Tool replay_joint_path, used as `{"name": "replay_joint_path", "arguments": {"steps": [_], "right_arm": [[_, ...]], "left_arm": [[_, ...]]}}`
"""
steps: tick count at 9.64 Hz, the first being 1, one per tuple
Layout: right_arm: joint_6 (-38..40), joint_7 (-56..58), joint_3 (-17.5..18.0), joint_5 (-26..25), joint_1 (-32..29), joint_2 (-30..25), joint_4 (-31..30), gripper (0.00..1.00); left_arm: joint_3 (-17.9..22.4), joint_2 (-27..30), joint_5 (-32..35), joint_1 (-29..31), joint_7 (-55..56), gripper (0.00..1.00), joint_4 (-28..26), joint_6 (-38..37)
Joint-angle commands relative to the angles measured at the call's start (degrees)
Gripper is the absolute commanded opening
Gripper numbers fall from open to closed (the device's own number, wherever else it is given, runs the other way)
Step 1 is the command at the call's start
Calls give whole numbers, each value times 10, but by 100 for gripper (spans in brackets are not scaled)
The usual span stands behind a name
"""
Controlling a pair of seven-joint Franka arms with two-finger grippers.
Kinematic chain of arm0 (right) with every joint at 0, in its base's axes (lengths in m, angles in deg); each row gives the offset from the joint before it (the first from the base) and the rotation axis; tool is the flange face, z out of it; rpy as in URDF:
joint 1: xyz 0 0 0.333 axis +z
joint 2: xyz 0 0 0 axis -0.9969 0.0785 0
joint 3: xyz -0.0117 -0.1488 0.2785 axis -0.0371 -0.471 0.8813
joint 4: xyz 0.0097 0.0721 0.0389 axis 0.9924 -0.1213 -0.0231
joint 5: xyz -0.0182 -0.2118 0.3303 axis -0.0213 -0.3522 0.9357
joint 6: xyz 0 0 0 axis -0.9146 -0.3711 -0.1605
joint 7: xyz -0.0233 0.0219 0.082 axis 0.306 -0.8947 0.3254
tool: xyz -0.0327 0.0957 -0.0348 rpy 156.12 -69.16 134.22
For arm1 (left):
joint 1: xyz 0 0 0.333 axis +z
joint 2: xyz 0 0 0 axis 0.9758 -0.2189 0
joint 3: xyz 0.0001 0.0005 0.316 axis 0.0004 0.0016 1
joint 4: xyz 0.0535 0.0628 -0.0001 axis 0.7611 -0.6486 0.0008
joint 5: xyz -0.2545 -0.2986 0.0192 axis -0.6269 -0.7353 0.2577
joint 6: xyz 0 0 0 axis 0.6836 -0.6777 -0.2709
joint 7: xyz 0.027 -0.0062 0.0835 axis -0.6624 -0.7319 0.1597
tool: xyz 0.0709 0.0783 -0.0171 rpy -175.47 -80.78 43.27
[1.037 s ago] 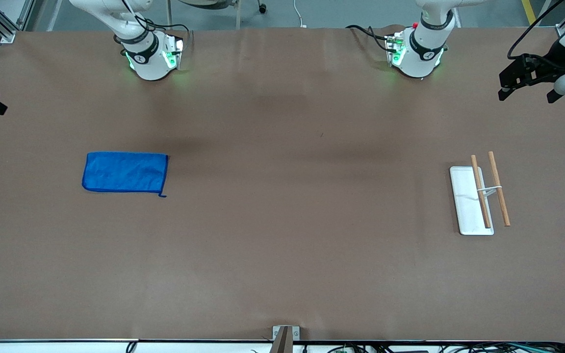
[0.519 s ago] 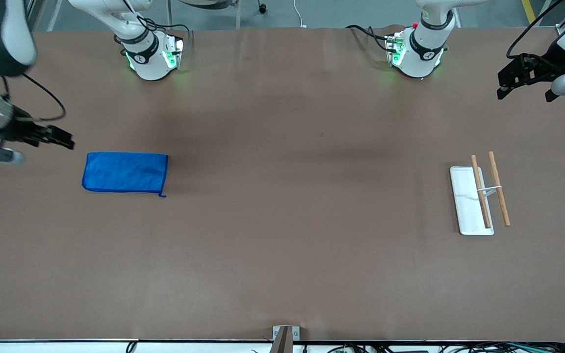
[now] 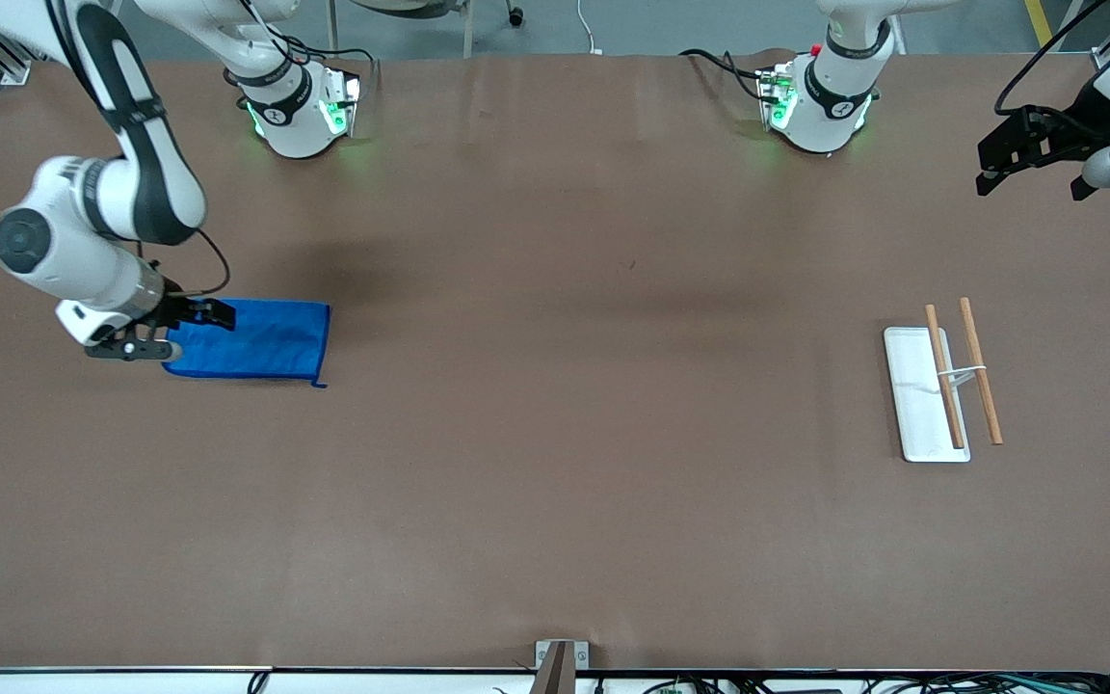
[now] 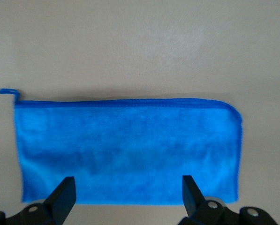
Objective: Right arm passes towel to left arm to hang
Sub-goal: 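Reach the right gripper down to the blue towel's edge, then close the right gripper on the blue towel's edge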
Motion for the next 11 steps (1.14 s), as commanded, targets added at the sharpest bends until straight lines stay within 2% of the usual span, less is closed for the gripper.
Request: {"name": "replay_joint_path", "arguments": {"steps": [1, 2, 4, 5, 6, 7, 9, 10, 11], "right_arm": [[-112, 13, 2, -4, -8, 46, -40, 100], [-153, 13, 2, -4, -8, 61, -58, 100], [-164, 13, 2, -4, -9, 79, -59, 100], [-165, 13, 2, -4, -9, 80, -58, 97], [-165, 12, 3, -4, -9, 80, -58, 89], [-165, 12, 3, -4, -9, 80, -58, 74], [-160, 9, 3, -4, -9, 79, -56, 34], [-158, 6, 3, -3, -8, 79, -55, 10], [-146, 3, 3, 0, -8, 78, -47, 0]], "left_arm": [[-3, -16, 0, -1, 2, 100, -1, -5], [-3, -20, 3, -1, 2, 100, 0, -2], [-3, -25, 2, -2, 2, 100, 2, 4], [-3, -25, 0, -2, 2, 100, 2, 5], [-4, -22, -1, -1, 1, 100, -1, 2], [-3, -22, -1, 1, -1, 100, -2, -2], [-3, -22, -1, 4, -8, 100, -2, -1], [-3, -22, -2, 4, -8, 100, -2, -2], [-3, -22, -2, 4, -8, 100, 0, -1]]}}
